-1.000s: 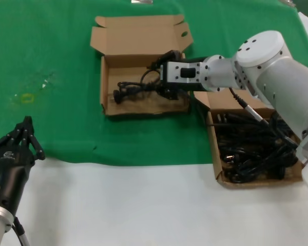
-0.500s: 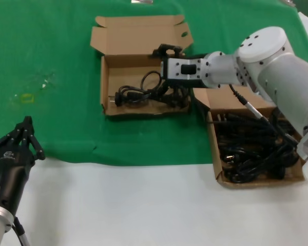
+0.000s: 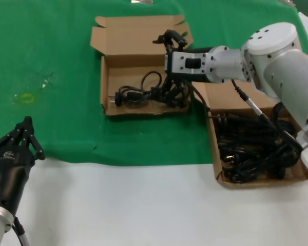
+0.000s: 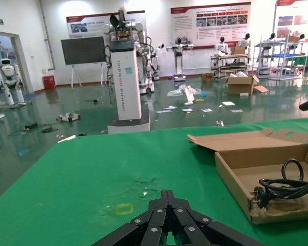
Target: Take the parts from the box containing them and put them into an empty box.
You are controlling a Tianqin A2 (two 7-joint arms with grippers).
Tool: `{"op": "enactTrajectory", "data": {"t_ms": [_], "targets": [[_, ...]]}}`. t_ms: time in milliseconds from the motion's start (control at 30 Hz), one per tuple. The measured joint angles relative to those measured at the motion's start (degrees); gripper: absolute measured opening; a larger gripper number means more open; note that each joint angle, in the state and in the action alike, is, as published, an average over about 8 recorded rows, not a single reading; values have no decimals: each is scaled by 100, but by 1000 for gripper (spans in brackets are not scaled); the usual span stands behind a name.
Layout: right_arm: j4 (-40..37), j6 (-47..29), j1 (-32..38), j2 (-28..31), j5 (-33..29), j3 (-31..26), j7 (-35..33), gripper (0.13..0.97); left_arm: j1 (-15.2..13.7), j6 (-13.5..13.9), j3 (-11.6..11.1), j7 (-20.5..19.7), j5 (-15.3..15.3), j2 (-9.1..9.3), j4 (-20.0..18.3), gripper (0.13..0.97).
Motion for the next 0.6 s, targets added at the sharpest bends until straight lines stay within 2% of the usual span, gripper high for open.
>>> {"op": "enactTrajectory", "data": {"t_ms": [333,600], "targets": [[-82,-9,49,63,-299,812,-366,916,0,0,0,0,0,0,0,144],[-71,-7,40,84,-326,938,-415,965,0,0,0,0,0,0,0,151]]}}
